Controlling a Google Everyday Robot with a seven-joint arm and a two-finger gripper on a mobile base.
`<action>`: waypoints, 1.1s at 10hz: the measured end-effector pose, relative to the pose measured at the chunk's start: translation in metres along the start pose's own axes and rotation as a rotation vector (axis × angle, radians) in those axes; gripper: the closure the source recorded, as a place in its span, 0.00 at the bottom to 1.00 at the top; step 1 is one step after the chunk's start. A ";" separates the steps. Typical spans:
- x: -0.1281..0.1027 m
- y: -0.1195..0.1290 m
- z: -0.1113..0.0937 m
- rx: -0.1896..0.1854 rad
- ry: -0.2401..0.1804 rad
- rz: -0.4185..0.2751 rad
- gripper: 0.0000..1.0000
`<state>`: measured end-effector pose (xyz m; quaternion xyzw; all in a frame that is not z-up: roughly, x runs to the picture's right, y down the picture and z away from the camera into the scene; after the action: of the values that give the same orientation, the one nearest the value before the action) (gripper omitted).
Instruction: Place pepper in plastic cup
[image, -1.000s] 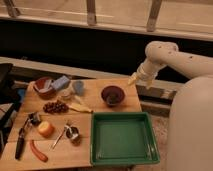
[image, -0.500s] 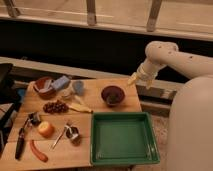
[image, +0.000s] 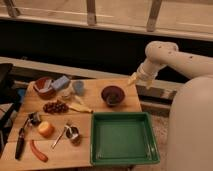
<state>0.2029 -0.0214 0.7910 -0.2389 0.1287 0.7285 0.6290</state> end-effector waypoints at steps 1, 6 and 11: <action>0.000 0.000 0.000 0.000 0.000 0.000 0.29; 0.000 0.000 0.000 0.002 -0.003 -0.003 0.29; 0.001 0.036 -0.005 0.025 -0.037 -0.159 0.29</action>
<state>0.1682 -0.0293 0.7817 -0.2269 0.1066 0.6791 0.6899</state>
